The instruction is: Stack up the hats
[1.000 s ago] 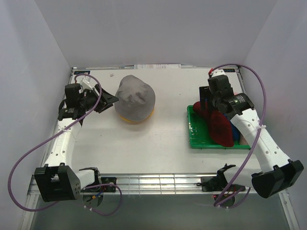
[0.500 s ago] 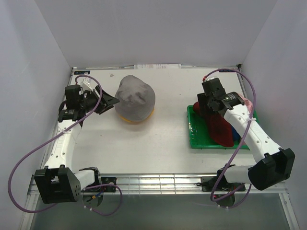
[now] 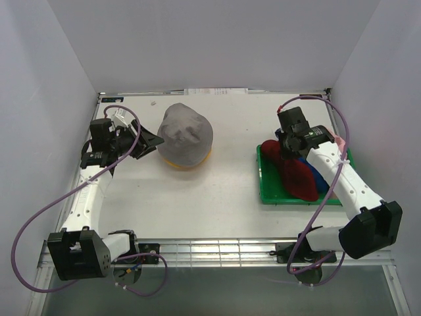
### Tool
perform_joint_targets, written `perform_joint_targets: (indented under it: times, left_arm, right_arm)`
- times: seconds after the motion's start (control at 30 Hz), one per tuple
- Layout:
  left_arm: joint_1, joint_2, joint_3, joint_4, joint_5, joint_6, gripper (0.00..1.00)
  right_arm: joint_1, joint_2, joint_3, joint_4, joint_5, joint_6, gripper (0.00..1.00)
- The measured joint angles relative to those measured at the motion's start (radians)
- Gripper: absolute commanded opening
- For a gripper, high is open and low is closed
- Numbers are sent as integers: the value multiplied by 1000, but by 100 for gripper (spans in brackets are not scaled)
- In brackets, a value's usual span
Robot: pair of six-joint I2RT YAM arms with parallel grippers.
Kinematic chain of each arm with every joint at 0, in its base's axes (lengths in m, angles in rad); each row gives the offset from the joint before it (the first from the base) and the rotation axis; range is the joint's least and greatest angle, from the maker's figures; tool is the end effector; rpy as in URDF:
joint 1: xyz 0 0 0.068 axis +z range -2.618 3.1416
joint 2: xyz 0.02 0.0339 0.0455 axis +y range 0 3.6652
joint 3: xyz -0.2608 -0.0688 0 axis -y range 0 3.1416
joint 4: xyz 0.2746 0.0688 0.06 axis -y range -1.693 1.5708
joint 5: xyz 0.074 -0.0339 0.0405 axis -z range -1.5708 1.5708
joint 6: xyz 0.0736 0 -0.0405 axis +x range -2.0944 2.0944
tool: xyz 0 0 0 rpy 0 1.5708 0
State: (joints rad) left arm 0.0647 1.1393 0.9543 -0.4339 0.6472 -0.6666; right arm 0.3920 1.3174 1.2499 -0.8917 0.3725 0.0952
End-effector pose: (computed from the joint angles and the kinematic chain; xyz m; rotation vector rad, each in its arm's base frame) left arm 0.3022 -0.0249 0.2819 -0.4320 2.1935 -1.0423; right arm 0.3009 0.0954 0.2906 -0.2182 2.4460 -0.2616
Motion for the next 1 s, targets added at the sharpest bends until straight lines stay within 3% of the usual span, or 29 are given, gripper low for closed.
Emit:
perform_joint_targets:
  times: [0.23,0.63,0.87,1.0]
  left_arm:
    - [0,-12,0,0,0,-4,71]
    - [0,-69,-19,63,33,-67,72]
    - [-12,-120,-78,290,107,-224,74]
    - [-87,-125,-97,436,112,-314,76]
  right_arm:
    - [-13,-2,159,-45,-130,0,8]
    - [-20,-24,402,-59,-363,15,8]
    - [-24,-17,533,-11,-568,113,8]
    - [-24,11,575,67,-679,204,8]
